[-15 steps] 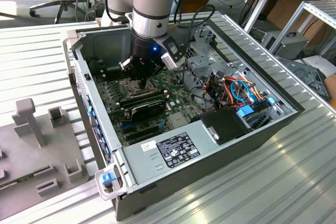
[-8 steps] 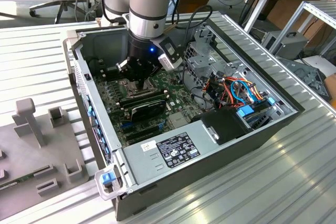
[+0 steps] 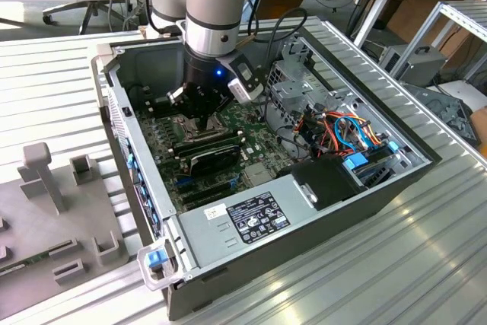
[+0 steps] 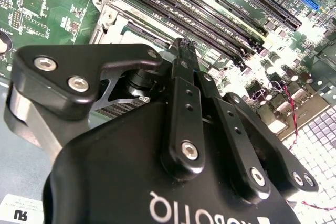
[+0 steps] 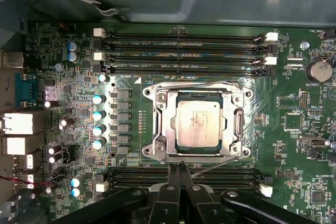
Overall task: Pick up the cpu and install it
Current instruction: 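Install the second cpu locking lever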
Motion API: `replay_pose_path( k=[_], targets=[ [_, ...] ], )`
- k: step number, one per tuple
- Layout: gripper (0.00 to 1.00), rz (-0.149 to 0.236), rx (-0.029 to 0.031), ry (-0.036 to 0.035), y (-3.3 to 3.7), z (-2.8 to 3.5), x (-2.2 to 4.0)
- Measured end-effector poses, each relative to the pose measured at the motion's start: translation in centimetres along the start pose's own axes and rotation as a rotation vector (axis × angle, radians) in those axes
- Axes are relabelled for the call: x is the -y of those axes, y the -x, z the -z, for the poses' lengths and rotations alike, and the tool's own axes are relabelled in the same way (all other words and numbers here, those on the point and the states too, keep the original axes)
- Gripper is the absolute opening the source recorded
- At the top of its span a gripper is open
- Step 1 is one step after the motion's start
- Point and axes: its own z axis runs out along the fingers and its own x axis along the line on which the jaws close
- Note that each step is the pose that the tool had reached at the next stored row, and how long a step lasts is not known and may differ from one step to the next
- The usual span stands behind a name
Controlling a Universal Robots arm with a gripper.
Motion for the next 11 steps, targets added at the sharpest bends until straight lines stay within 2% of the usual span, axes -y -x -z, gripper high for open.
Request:
replay_pose_path(
  k=[6, 11],
  targets=[
    [0.11, 0.0, 0.0001, 0.0, -0.08, -0.06, 0.0],
    [0.11, 0.0, 0.0, -0.0004, -0.41, -0.2, -0.01]
  ],
)
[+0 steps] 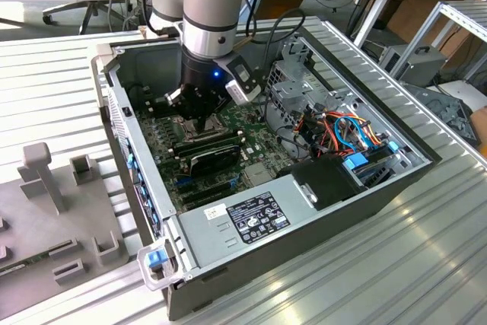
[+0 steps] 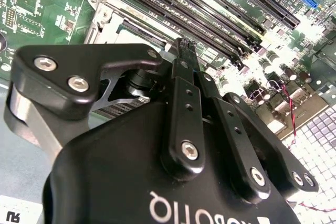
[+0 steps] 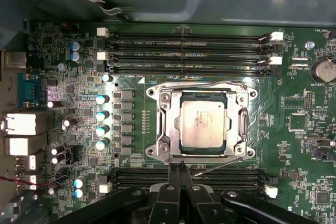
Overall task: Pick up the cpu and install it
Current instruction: 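Install the second cpu locking lever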
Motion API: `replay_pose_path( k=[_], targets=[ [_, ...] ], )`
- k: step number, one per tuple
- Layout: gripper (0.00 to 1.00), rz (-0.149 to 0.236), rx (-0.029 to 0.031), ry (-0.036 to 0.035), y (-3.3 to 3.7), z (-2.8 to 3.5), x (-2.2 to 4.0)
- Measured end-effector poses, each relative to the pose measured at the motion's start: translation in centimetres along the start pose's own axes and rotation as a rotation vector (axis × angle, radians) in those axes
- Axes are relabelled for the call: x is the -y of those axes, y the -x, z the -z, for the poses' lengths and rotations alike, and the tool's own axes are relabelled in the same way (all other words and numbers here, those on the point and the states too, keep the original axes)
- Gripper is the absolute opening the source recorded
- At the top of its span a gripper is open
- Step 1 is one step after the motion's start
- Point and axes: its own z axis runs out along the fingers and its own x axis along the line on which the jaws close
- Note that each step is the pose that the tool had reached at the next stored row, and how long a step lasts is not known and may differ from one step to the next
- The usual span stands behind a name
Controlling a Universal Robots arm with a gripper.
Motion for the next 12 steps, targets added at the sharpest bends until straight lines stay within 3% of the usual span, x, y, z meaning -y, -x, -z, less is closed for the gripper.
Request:
replay_pose_path(
  k=[12],
  targets=[
    [0.11, 0.0, 0.0, -0.0004, -0.14, -0.15, -0.01]
  ],
)
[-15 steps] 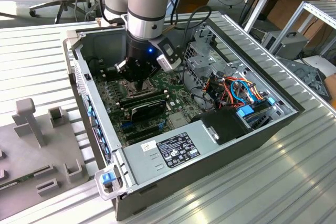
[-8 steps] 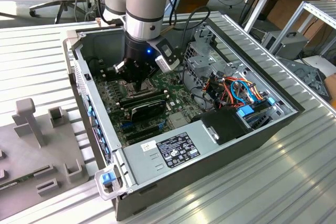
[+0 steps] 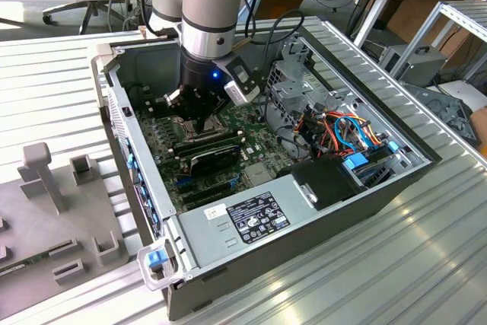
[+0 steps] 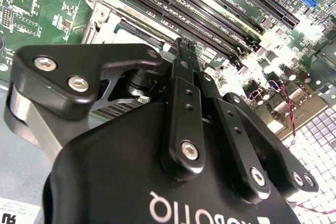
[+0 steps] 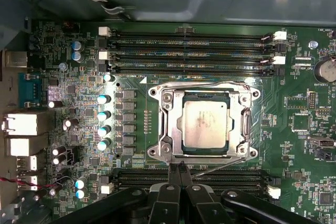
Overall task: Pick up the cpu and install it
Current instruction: 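Install the second cpu locking lever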
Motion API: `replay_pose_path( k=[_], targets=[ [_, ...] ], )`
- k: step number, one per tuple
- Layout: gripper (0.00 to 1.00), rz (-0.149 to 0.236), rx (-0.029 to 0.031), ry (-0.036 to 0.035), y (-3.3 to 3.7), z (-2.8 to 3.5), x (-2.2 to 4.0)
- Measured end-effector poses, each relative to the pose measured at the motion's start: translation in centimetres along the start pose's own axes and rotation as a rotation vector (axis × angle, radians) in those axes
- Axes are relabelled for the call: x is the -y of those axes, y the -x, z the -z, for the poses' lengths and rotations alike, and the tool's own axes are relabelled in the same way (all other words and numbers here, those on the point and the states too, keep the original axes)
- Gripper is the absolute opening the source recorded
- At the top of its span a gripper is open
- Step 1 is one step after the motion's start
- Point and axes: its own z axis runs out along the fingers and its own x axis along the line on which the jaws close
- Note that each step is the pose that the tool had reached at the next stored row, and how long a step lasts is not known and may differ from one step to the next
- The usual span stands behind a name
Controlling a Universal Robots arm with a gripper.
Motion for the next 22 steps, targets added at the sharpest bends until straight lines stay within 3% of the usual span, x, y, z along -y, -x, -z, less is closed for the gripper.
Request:
replay_pose_path(
  k=[10, 22],
  targets=[
    [0.11, 0.0, 0.0002, 0.0001, -0.15, -0.02, 0.0],
    [0.11, 0.0, 0.0034, -0.0033, -1.24, -0.42, -0.02]
  ],
)
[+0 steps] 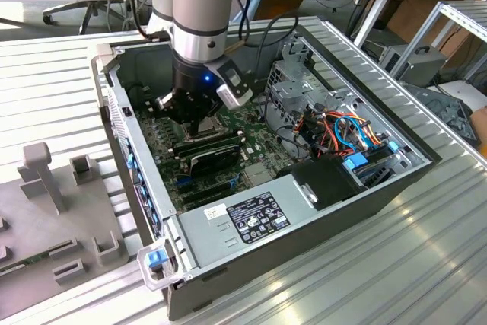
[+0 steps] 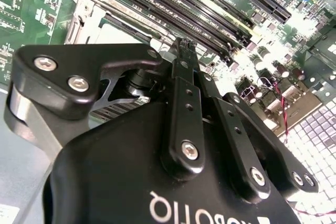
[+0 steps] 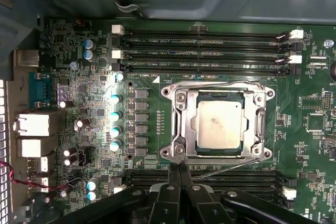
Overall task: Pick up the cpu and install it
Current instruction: 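Install the second cpu locking lever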
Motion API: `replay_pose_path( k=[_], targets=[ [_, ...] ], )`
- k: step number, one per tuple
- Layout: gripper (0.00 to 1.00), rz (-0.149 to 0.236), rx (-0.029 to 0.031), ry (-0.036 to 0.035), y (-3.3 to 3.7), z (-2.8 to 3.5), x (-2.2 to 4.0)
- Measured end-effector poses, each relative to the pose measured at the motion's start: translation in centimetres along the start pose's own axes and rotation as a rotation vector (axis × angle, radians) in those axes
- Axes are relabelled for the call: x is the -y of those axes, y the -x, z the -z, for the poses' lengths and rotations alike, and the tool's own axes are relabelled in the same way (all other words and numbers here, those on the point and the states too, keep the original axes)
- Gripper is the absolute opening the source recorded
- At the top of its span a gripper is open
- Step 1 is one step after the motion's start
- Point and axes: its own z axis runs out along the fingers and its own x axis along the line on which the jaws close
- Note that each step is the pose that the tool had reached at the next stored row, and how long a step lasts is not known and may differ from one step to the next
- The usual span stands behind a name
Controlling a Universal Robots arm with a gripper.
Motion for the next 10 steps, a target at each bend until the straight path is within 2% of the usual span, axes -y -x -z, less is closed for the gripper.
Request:
replay_pose_path(
  k=[3, 10],
  targets=[
    [0.11, 0.0, -0.0001, -0.0027, -0.03, -0.57, -0.02],
    [0.11, 0.0, 0.0, -0.0049, -0.15, -1.32, -0.04]
  ],
)
